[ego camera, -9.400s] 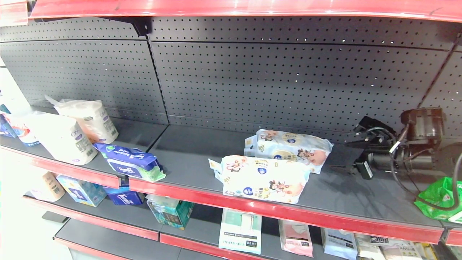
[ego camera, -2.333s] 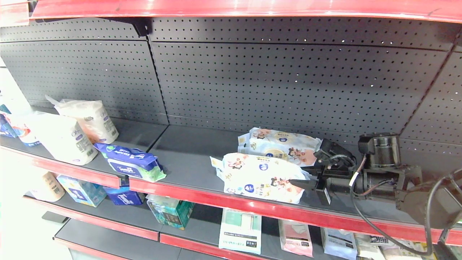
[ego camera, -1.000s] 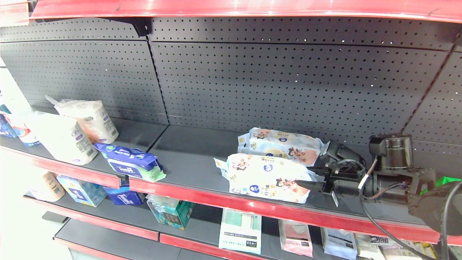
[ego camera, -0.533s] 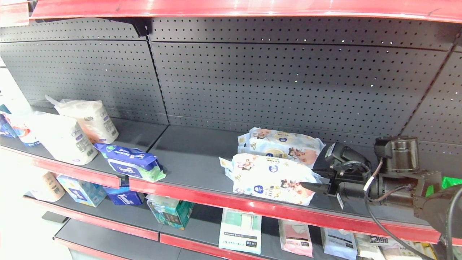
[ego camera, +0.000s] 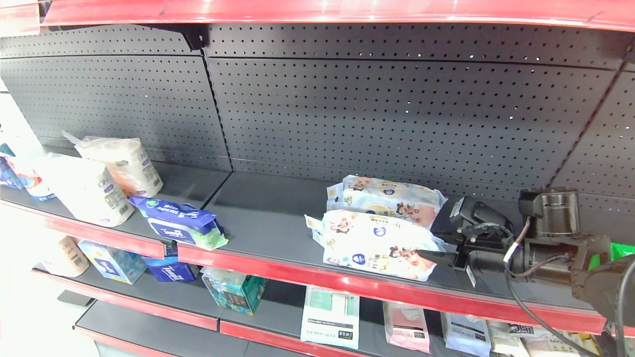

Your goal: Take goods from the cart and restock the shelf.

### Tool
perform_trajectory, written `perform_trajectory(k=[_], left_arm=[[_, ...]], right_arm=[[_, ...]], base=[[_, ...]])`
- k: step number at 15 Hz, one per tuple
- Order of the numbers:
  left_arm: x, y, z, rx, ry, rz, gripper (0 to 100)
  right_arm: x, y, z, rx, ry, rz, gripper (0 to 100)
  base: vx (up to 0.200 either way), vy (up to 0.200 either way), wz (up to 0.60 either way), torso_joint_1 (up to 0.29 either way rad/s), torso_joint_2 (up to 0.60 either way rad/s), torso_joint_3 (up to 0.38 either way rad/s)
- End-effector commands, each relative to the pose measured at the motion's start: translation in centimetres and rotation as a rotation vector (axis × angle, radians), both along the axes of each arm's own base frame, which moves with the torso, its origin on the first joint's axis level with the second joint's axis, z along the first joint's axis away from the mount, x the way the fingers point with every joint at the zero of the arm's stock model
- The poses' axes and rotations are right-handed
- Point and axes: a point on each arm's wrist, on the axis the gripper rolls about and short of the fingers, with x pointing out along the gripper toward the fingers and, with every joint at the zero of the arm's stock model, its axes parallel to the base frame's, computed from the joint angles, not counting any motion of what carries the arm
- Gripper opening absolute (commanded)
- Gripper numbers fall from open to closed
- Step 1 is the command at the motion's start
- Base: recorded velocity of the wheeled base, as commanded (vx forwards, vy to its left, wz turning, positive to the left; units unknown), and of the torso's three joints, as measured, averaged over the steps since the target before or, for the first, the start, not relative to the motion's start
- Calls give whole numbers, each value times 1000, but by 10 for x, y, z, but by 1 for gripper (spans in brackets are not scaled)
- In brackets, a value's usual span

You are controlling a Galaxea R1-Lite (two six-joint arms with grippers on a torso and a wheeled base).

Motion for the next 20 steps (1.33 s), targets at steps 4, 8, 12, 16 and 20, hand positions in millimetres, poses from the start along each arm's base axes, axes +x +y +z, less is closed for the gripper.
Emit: perform_trajectory(k=[4, 8, 12, 16, 20], left_arm=[[0, 0, 0, 0, 0, 1, 100], [0, 0, 0, 0, 0, 1, 100], [0, 0, 0, 0, 0, 0, 100], [0, 0, 0, 0, 0, 1, 100], [0, 0, 0, 0, 0, 0, 100]], right_arm=[[0, -1, 1, -9, -10, 5, 0], [-2, -2, -1, -33, 11, 12, 0], [-1, -1, 0, -40, 5, 8, 0], [-1, -1, -1, -44, 7, -1, 100], [-6, -2, 5, -35, -7, -5, 100]], base=[[0, 0, 0, 0, 0, 0], [0, 0, 0, 0, 0, 0], [0, 0, 0, 0, 0, 0], [0, 0, 0, 0, 0, 0], [0, 0, 0, 0, 0, 0]])
